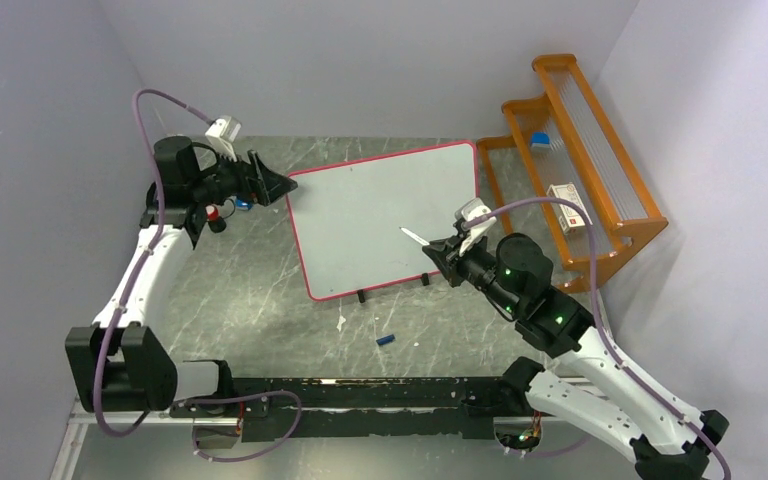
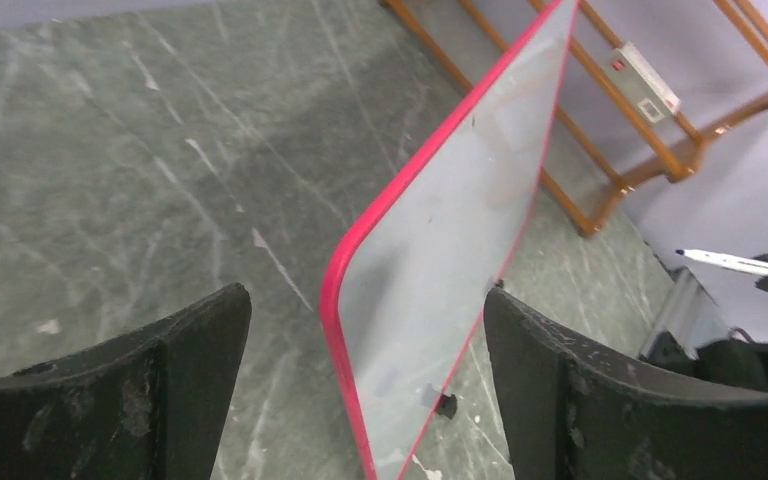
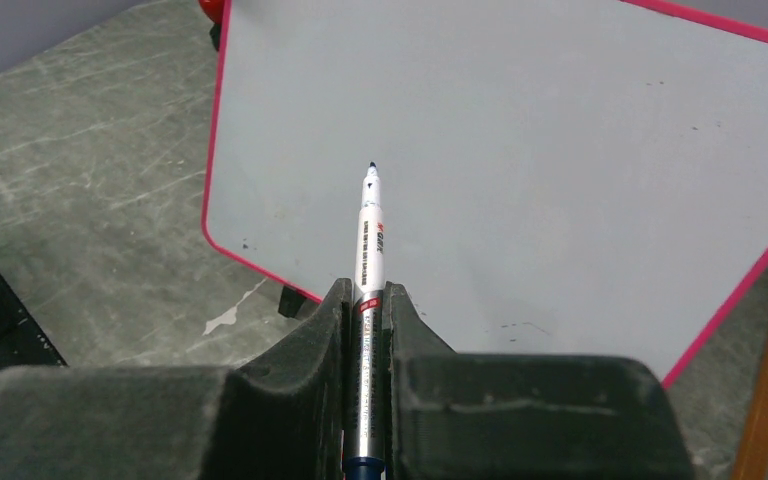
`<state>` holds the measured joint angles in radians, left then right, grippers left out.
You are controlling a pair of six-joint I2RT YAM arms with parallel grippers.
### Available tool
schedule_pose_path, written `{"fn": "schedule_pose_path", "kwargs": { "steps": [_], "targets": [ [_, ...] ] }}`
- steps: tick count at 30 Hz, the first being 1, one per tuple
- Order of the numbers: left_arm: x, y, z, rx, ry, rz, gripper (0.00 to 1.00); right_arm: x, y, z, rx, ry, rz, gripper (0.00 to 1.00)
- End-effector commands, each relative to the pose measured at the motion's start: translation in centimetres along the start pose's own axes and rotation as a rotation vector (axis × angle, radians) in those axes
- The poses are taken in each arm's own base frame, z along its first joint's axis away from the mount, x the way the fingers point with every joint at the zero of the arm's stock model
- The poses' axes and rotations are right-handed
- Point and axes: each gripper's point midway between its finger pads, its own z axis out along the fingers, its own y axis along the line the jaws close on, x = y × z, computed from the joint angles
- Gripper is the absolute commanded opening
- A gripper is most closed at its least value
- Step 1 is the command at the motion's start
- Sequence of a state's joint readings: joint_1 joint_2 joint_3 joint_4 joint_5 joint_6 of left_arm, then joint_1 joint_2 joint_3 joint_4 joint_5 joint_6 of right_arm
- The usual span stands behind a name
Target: Write a sentence on the whiteboard
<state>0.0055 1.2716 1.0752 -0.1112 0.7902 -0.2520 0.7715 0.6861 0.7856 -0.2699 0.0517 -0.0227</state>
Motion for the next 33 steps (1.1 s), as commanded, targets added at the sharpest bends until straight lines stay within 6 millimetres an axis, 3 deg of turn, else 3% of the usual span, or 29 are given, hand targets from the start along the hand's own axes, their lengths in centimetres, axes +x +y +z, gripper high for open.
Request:
{"fn": "schedule_pose_path", "kwargs": {
  "steps": [1,8,15,20,27,33],
  "targets": [
    [-0.6,-2.0,0.5,0.211,-0.031,0.039,0.88,-2.8,1.0,0.0,-0.061,-0.094,0.008,0.0],
    [1.4,-1.0,2.4,0.329,0.047,-0.035,0.79,-2.3,2.4,0.9,-0.131,-0.092,0.016,0.0],
    [2.1,-2.1,2.8,0.446,0.049,-0.048,0.61,-2.7,2.9,1.4,-0.158,-0.106,0.018,0.0],
    [4.1,-3.2,3.2,0.505,0.093,-0.046,0.33,-2.7,3.5,2.0,-0.184,-0.104,0.016,0.0],
    [5.9,-4.4,2.3,0.534,0.117,-0.026,0.08,-3.0,4.5,2.5,-0.197,-0.101,0.009,0.0],
    [7.8,-4.6,2.0,0.507,0.142,-0.025,0.05,-3.2,5.5,3.1,-0.161,-0.081,-0.008,0.0]
  ]
}}
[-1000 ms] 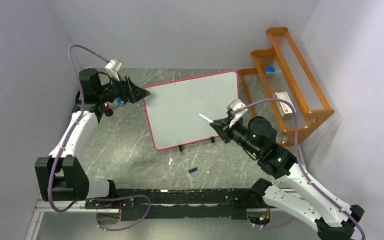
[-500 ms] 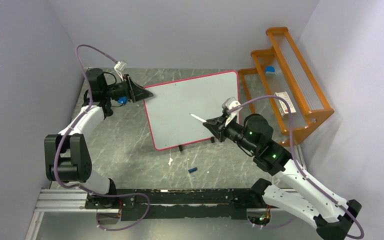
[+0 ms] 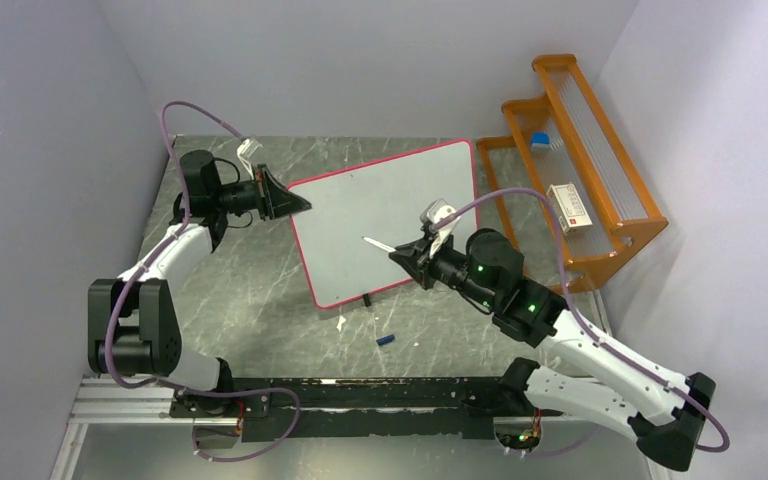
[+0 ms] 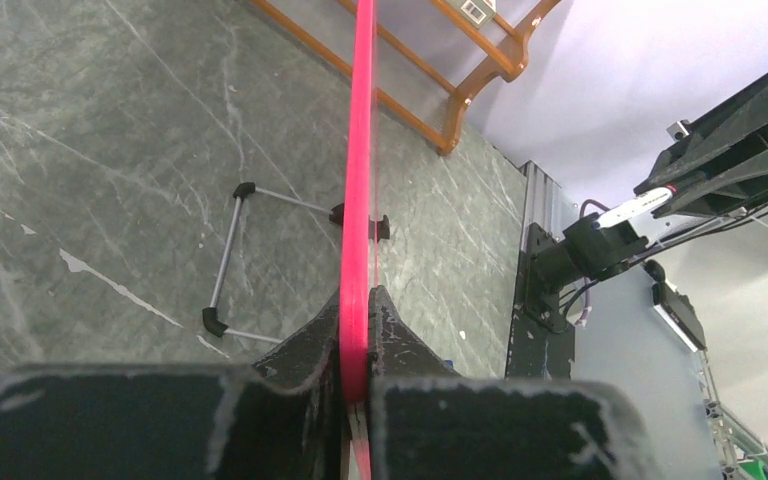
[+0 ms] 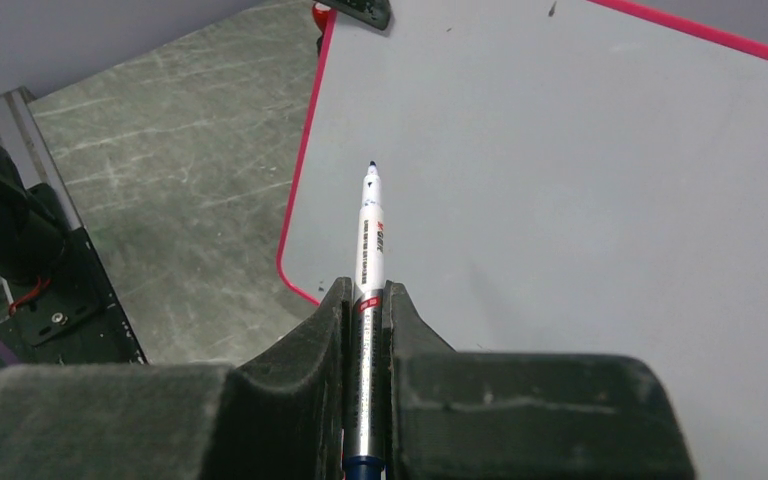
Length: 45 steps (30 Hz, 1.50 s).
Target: Write a sentence on the whiteboard
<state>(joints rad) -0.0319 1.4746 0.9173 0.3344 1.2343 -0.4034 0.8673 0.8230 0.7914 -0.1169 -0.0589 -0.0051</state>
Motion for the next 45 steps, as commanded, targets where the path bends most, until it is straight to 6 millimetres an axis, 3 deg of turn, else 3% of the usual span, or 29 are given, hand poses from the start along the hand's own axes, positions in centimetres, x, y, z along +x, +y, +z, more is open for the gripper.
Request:
{"fn": "schedule_pose_path", "kwargs": {
  "steps": [1,11,23,45],
  "targets": [
    [1.8,-1.5,0.2,0.033,0.035,0.036,0.05,-2.4,0.1,0.5,0.075,-0.041,-0.021,0.0],
    [3.3,-1.7,0.5,-0.004,0.053,0.034,0.05,-2.1,2.6,3.5,0.227,0.065,-0.048,0.0],
    [3.0,-0.6,0.2,-0.095,0.05,0.041,0.05,-1.3,5.0,7.5,0.355,0.19,-0.14,0.0],
    [3.5,-1.1,0.4,-0.098,0.039,0.033,0.05,-0.4,5.3,11.4,0.461,0.247,-0.189,0.0]
  ]
}}
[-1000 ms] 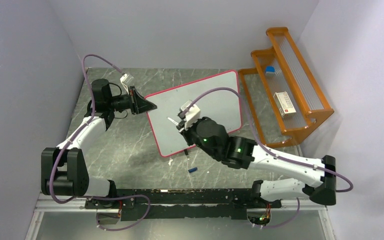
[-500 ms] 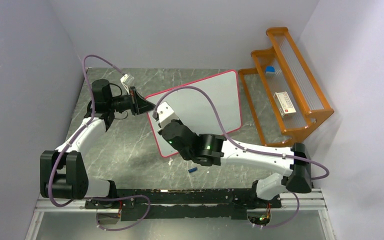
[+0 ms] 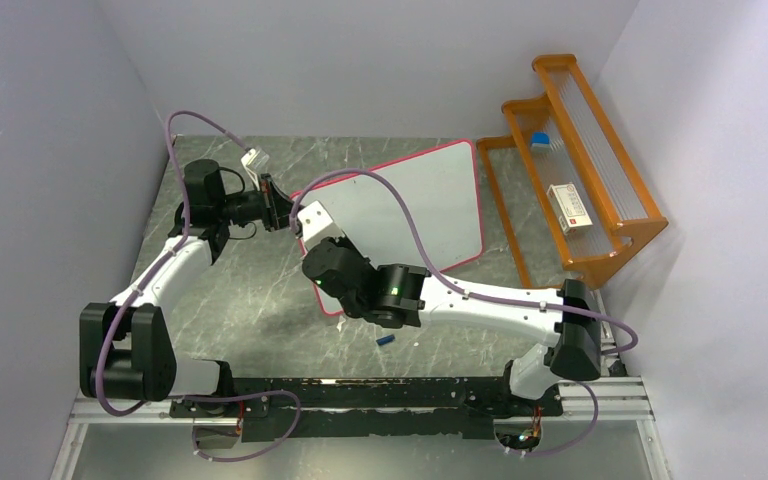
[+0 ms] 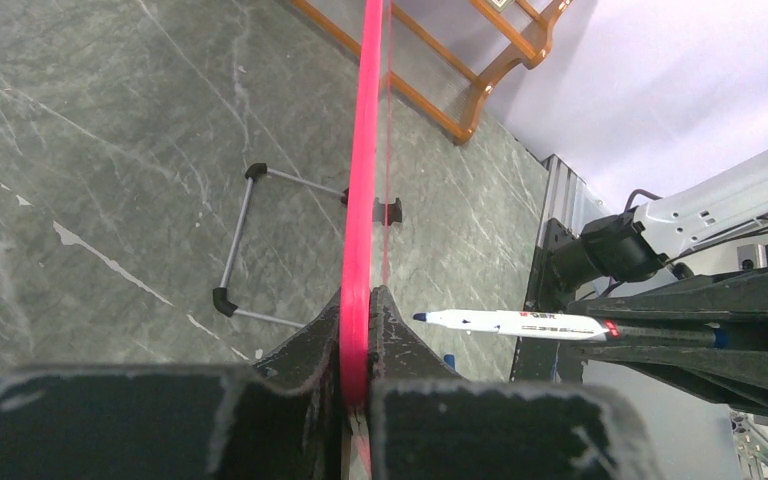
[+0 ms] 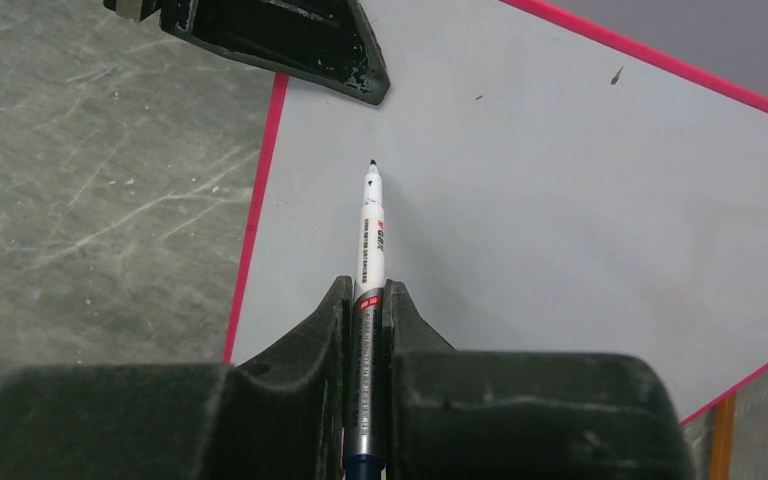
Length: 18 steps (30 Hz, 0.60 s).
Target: Write a sentence on the whiteboard
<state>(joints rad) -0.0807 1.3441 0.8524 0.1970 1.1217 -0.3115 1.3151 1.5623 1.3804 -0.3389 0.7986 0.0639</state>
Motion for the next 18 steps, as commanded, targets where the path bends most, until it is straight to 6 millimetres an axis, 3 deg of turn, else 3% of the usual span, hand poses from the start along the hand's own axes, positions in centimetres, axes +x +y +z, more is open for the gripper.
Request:
{"fn": "schedule_pose_path", "kwargs": {
  "steps": [1,18],
  "targets": [
    [1.7,0.4,0.4,-0.02,0.021,0.01,0.05,-1.2,-0.2,0.1,0.034,-0.019,0.02,0.0],
    [2.0,0.3,0.4,-0.004,0.032,0.01,0.05,-1.8,-0.2,1.3,0.055,-0.036,0.037,0.0]
  ]
}}
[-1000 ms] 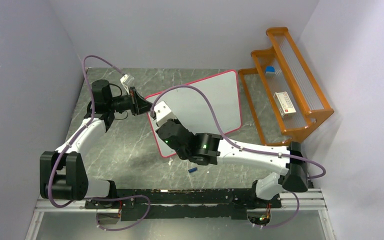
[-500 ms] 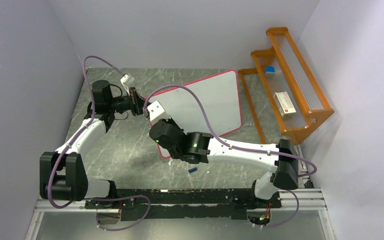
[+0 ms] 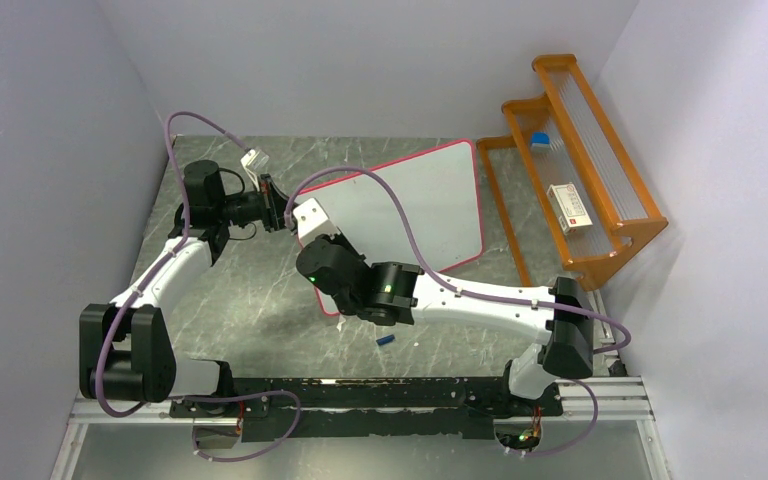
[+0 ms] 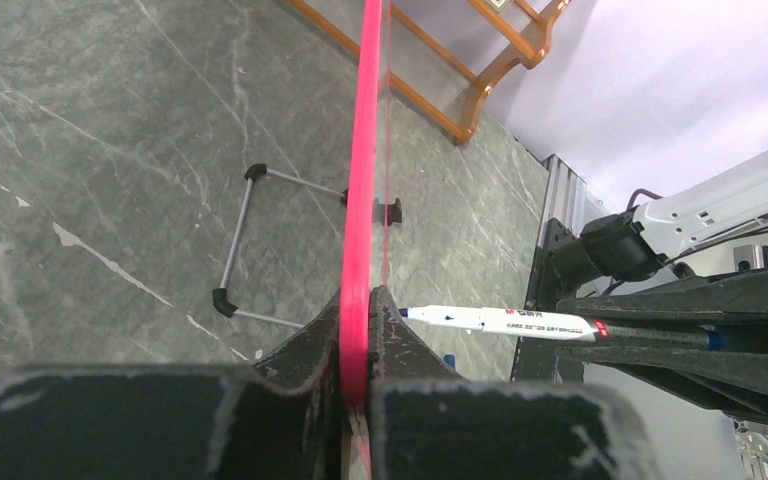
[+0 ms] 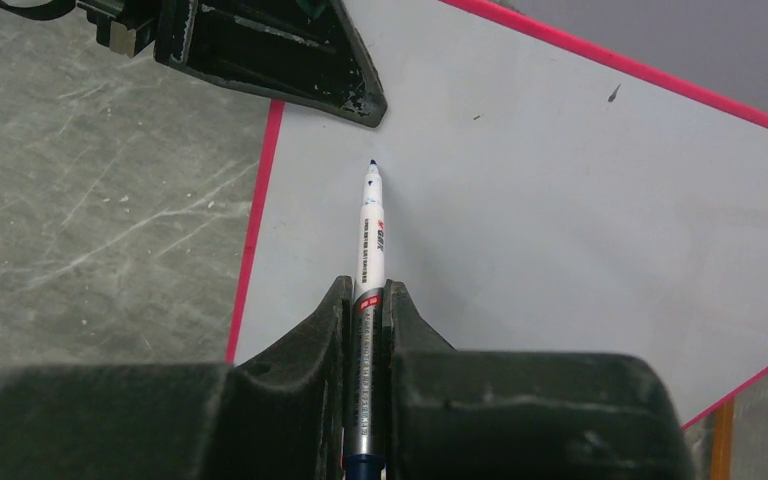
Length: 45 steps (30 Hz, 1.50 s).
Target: Write a sentence on the whiteboard
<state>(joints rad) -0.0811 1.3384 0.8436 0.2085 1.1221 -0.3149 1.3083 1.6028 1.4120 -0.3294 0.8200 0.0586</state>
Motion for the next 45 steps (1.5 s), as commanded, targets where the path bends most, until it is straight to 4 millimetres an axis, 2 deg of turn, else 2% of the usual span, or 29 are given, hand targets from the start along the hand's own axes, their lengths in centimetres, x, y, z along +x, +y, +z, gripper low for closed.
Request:
{"fn": "schedule_pose_path", "kwargs": {
  "steps": [1,19,34,45],
  "targets": [
    [2.0,0.4,0.5,-0.006,0.035,0.005,0.05,-1.5,-0.2,0.5,0.027,-0.036,0.04,0.0],
    [1.9,0.3,0.5,0.007,0.033,-0.001,0.05,-0.3,0.0,1.5,0.019,-0.007,0.045,0.0],
    [1.9,0.2,0.5,0.011,0.031,0.0,0.05,1.1,0.4,1.1,-0.012,0.046,0.043,0.0],
    [1.9,0.2,0.5,0.014,0.033,-0.002,0.05,3.0,1.0,0.5,-0.039,0.098,0.049,0.0]
  ]
}}
